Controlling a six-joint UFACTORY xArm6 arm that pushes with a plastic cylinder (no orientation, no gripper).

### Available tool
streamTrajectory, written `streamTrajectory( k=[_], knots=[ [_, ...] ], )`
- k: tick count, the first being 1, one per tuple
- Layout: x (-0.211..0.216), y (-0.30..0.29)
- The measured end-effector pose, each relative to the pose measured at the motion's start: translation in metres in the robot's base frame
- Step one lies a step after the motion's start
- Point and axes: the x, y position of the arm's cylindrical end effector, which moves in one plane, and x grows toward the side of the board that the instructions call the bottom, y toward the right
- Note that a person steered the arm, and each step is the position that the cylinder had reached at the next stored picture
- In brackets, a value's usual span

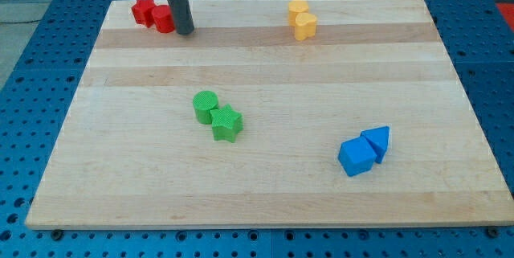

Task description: Push the yellow hexagon into the red blocks

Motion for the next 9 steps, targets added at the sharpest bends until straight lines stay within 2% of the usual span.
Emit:
streamTrajectory(
  k=[1, 3, 5, 7, 9],
  knots=[
    [-0.02, -0.015],
    [-0.021, -0.013],
    [-0.031, 0.074],
    [-0.062, 0.132],
    [-0.064, 0.253]
  ],
)
